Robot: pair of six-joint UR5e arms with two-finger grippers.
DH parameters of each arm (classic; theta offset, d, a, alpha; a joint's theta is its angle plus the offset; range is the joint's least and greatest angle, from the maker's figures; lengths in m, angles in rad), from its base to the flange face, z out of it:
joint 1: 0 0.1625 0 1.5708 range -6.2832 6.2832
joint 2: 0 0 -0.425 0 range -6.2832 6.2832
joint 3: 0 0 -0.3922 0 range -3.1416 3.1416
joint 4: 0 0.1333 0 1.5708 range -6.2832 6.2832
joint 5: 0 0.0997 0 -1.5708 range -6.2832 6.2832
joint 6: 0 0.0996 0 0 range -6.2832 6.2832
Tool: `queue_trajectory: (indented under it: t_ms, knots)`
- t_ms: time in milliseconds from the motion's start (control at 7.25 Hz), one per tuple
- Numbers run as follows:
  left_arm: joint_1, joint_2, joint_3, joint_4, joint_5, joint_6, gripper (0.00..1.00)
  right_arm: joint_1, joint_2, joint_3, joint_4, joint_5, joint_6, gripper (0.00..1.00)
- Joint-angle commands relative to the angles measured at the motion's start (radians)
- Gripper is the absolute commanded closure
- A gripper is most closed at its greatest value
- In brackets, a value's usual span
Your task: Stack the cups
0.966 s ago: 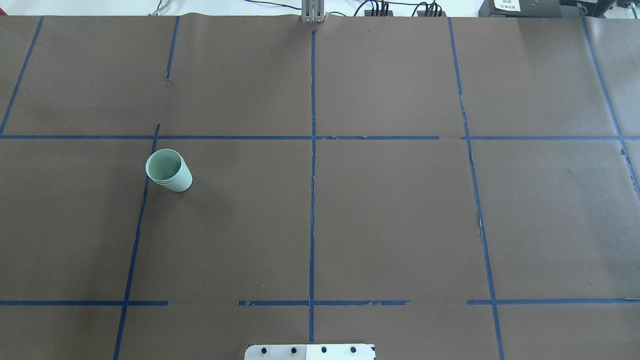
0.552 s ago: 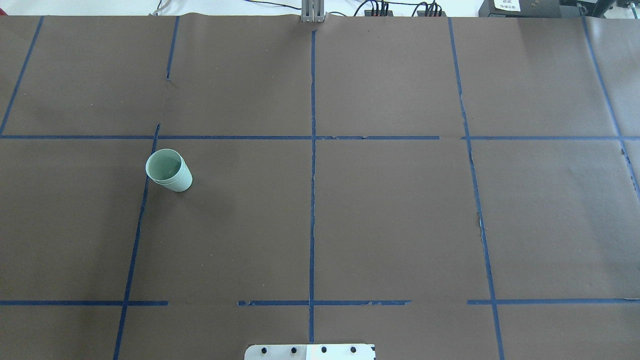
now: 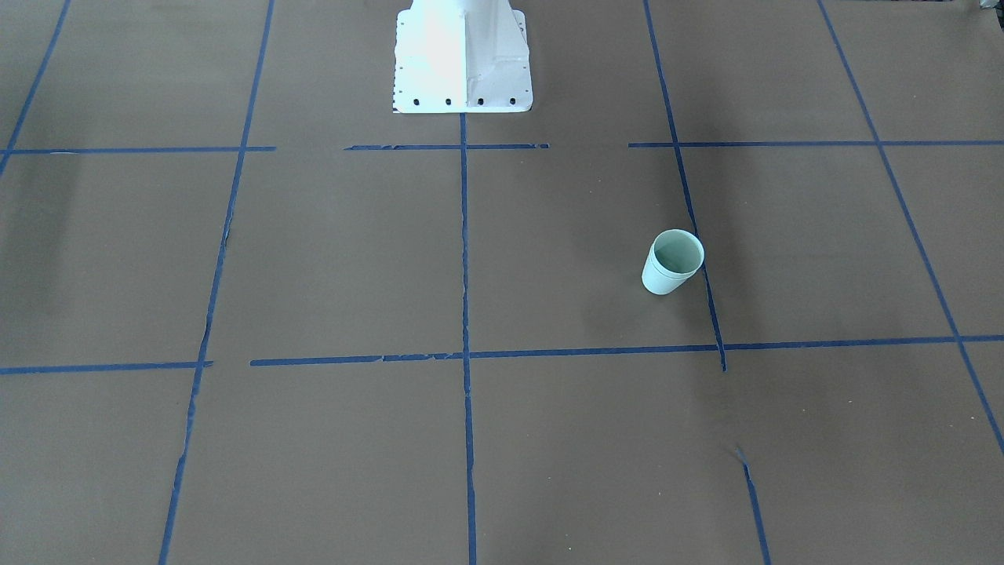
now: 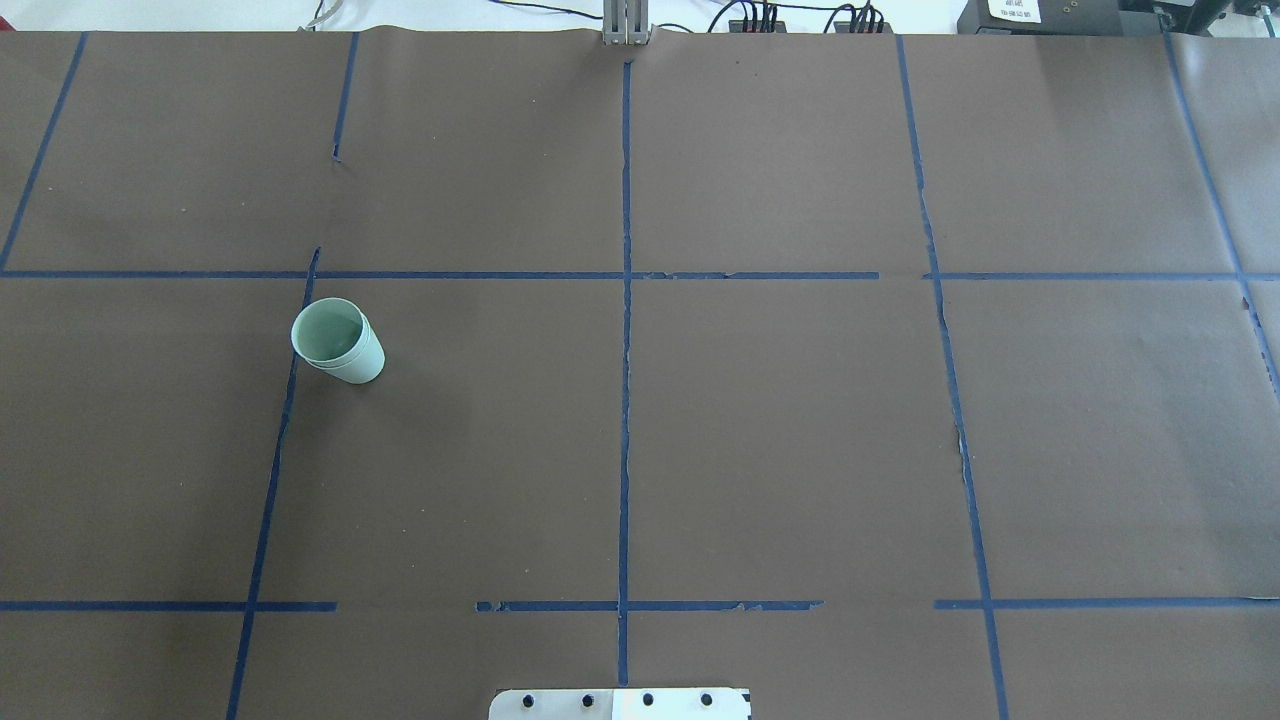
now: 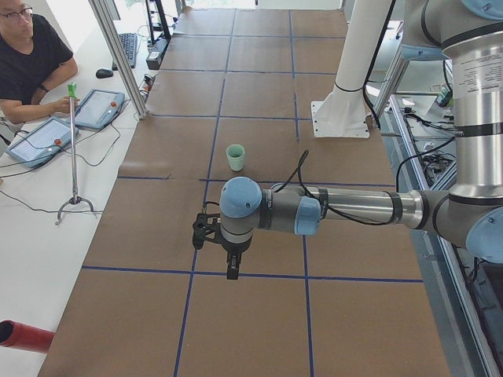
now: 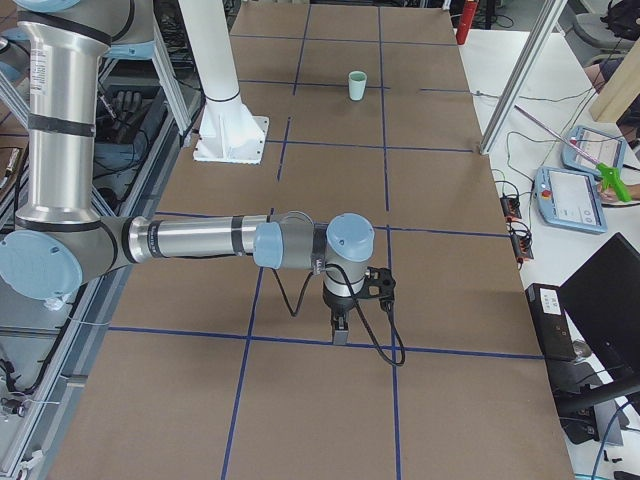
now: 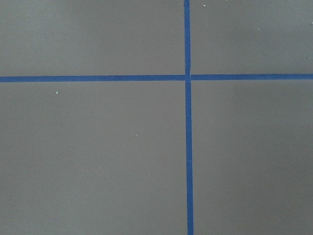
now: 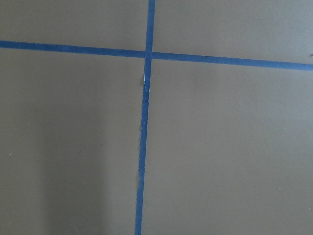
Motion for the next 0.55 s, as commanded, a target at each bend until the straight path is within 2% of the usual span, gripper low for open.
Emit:
queue_trajectory:
  t_ms: [0,414]
  knots:
    - [0.001,-0.014,-0.02,0.092,-0.001,0.006,0.0,0.0,0.0,0.0,0.0,0.001,0.0,0.0]
    - [0.003,-0.016,-0.03,0.095,-0.003,0.007,0.0,0.0,0.0,0.0,0.0,0.0,0.0,0.0]
